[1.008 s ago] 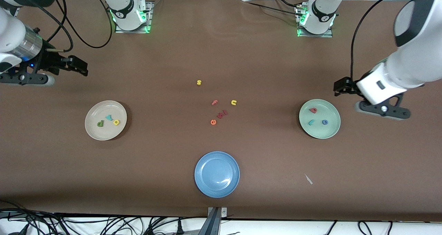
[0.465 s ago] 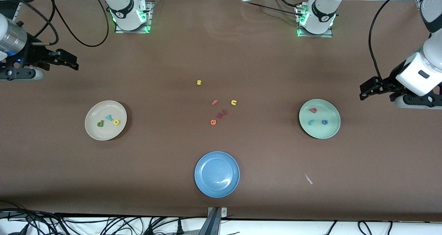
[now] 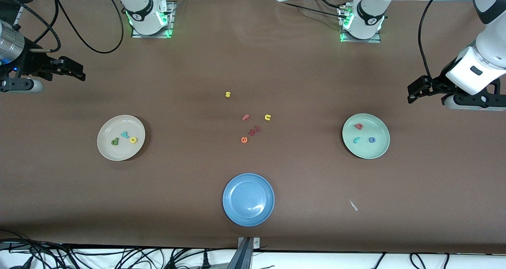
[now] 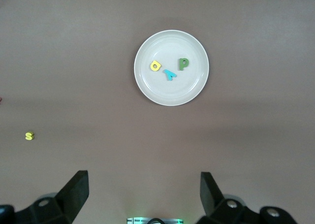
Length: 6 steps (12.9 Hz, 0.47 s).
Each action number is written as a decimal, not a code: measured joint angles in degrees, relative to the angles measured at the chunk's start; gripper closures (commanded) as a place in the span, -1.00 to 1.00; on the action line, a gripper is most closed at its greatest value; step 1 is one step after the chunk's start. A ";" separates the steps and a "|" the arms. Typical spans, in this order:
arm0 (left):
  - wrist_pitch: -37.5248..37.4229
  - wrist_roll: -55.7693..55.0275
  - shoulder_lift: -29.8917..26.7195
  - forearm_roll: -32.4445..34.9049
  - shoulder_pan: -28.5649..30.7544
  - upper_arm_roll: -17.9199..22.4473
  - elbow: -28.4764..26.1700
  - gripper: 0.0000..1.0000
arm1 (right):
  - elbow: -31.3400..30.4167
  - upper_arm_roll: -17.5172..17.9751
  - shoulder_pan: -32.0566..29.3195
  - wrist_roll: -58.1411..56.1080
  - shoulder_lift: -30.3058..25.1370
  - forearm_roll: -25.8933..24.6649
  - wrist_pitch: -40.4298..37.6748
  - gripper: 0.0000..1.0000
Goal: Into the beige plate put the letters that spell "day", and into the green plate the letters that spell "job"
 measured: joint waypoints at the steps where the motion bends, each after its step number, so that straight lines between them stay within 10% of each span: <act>1: 0.00 0.00 0.00 0.00 0.04 -0.07 -0.01 -1.00 | 0.00 0.02 0.02 0.00 0.01 0.00 0.00 -1.00; 6: -0.02 0.00 0.00 0.00 0.16 -0.18 -0.13 -1.00 | 1.23 0.39 0.39 0.00 0.08 0.00 -0.06 -1.00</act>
